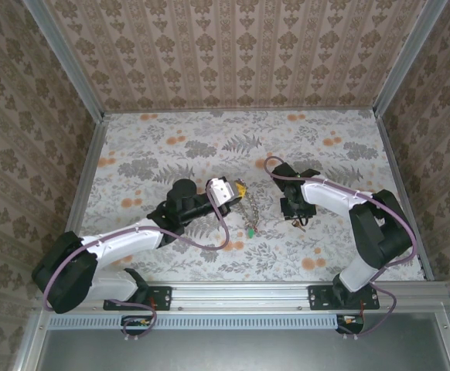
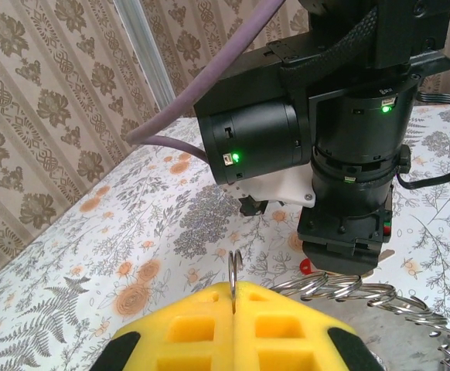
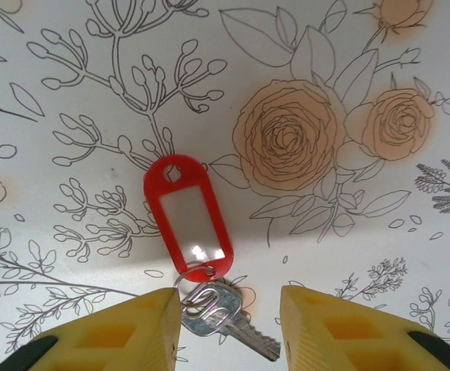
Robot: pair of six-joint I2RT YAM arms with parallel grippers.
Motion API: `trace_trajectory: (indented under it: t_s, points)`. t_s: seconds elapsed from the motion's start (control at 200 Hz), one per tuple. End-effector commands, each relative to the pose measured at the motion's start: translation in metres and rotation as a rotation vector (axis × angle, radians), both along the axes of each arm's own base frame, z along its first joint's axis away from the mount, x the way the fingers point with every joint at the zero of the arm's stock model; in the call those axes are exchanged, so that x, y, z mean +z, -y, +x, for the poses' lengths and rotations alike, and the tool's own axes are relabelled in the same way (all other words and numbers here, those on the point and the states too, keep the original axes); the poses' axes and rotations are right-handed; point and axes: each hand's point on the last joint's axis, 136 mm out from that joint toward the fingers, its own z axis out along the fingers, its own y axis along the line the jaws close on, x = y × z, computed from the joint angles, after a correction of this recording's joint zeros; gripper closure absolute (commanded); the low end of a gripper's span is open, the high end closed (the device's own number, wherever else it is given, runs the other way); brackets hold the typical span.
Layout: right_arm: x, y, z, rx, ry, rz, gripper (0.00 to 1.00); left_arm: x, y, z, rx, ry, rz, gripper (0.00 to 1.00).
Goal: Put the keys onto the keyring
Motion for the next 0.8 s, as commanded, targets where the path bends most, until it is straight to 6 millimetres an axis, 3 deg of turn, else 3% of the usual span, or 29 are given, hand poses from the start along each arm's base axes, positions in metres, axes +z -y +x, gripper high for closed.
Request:
trace_trajectory:
  t_s: [0.0, 0.405, 0.795]
  points:
    - [0.011, 0.006, -0.002, -0.005, 0.017, -0.035, 0.59, 0.029, 0.003, -0.001, -0.007, 0.059, -0.065, 1.0]
    - [0.009, 0.002, -0.002, -0.003, -0.013, -0.026, 0.59, 0.024, 0.003, -0.005, -0.026, 0.065, -0.062, 1.0]
    - [-0.005, -0.012, 0.002, 0.035, -0.056, -0.01, 0.62, 0.026, 0.001, -0.004, -0.007, 0.064, -0.065, 1.0]
